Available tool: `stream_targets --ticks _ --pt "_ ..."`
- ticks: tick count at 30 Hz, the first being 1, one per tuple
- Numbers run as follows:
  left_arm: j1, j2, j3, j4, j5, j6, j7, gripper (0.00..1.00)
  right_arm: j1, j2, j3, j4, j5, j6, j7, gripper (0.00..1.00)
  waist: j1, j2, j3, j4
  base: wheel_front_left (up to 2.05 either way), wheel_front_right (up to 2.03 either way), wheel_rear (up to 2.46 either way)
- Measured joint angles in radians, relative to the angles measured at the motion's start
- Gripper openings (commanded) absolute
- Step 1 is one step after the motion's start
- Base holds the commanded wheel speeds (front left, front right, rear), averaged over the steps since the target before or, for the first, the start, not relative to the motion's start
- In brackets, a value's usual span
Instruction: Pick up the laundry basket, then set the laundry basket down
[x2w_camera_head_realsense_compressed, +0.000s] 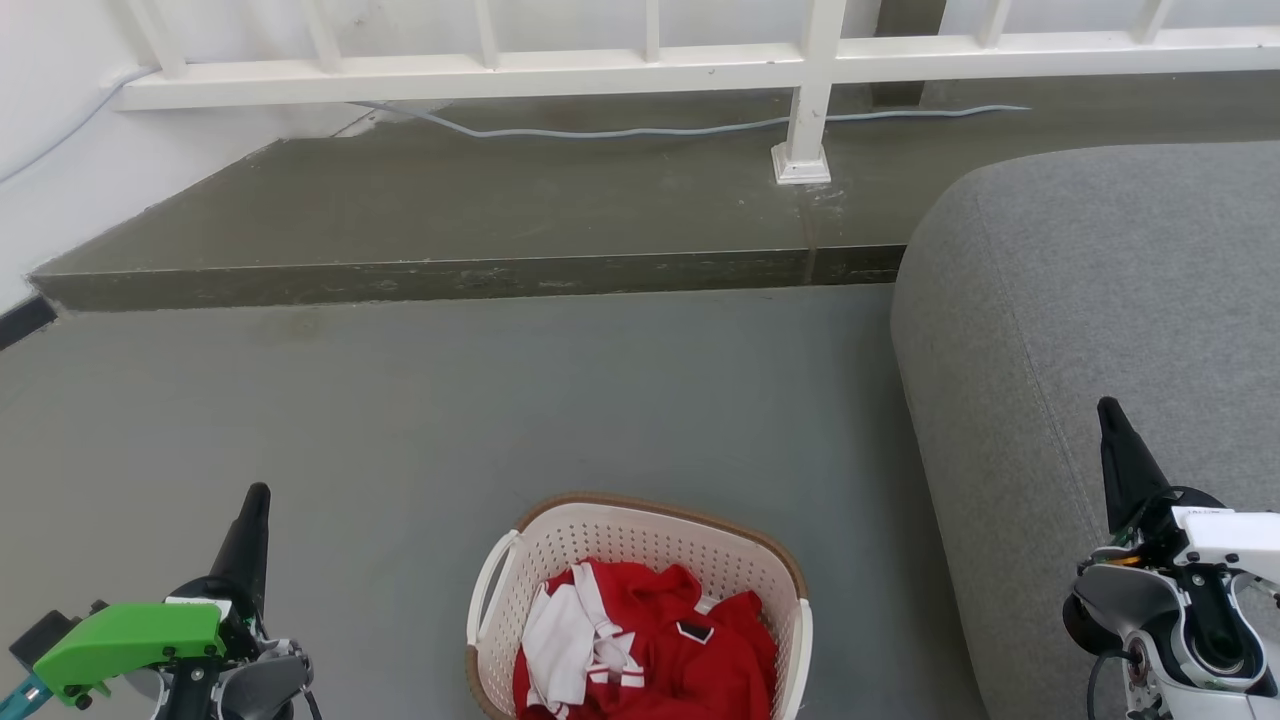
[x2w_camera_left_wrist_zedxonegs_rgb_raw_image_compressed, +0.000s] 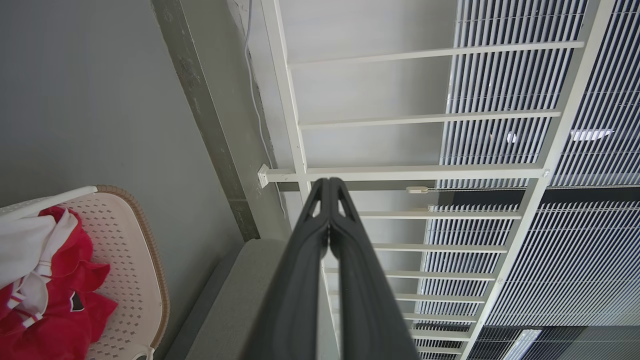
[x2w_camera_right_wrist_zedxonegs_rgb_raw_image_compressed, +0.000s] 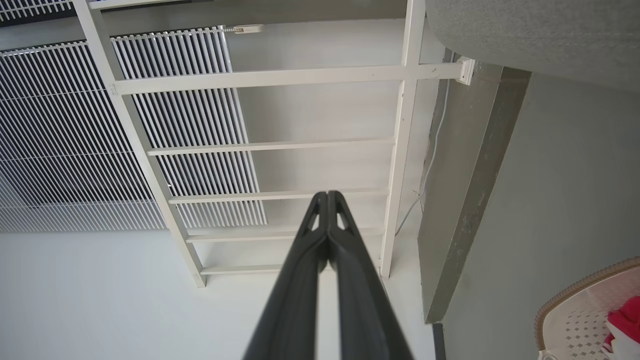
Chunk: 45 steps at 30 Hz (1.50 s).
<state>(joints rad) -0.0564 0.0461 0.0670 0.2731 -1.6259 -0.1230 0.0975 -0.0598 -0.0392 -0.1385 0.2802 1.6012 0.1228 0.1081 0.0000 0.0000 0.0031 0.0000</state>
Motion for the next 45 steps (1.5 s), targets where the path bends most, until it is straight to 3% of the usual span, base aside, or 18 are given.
stream_targets --ticks 26,27,28,29,30,45 --pt "0.0 0.0 0.0 0.0 0.0 0.0 0.0 0.0 0.0 0.0 0.0 0.0 0.0 0.0 0.0 0.0 0.0 0.0 0.0 0.0 0.0 0.0 0.0" --pt "0.0 0.0 0.0 0.0 0.0 0.0 0.0 1.0 0.0 0.0 0.0 0.0 0.0 0.0 0.0 1.0 0.0 0.0 0.0 0.0 0.0 0.0 0.0" --pt "0.002 -0.001 -0.001 0.006 0.0 0.0 0.0 1.0 0.002 0.001 0.0 0.005 0.0 0.0 0.0 1.0 0.0 0.0 0.0 0.0 0.0 0.0 0.0" --pt "0.008 -0.004 -0.002 0.016 0.0 0.0 0.0 0.0 0.009 0.005 0.0 0.014 0.0 0.0 0.0 0.0 0.0 0.0 0.0 0.0 0.0 0.0 0.0" --pt "0.016 -0.009 -0.004 0.027 0.0 0.0 0.0 1.0 0.019 0.01 0.0 0.026 0.0 -0.001 0.0 1.0 0.0 0.0 0.0 0.0 0.0 0.0 0.0" --pt "0.038 -0.023 -0.025 0.017 0.027 0.001 -0.038 1.0 0.047 0.021 0.021 0.026 -0.001 -0.001 -0.011 1.0 0.0 0.0 0.002 -0.001 0.0 0.0 0.0"
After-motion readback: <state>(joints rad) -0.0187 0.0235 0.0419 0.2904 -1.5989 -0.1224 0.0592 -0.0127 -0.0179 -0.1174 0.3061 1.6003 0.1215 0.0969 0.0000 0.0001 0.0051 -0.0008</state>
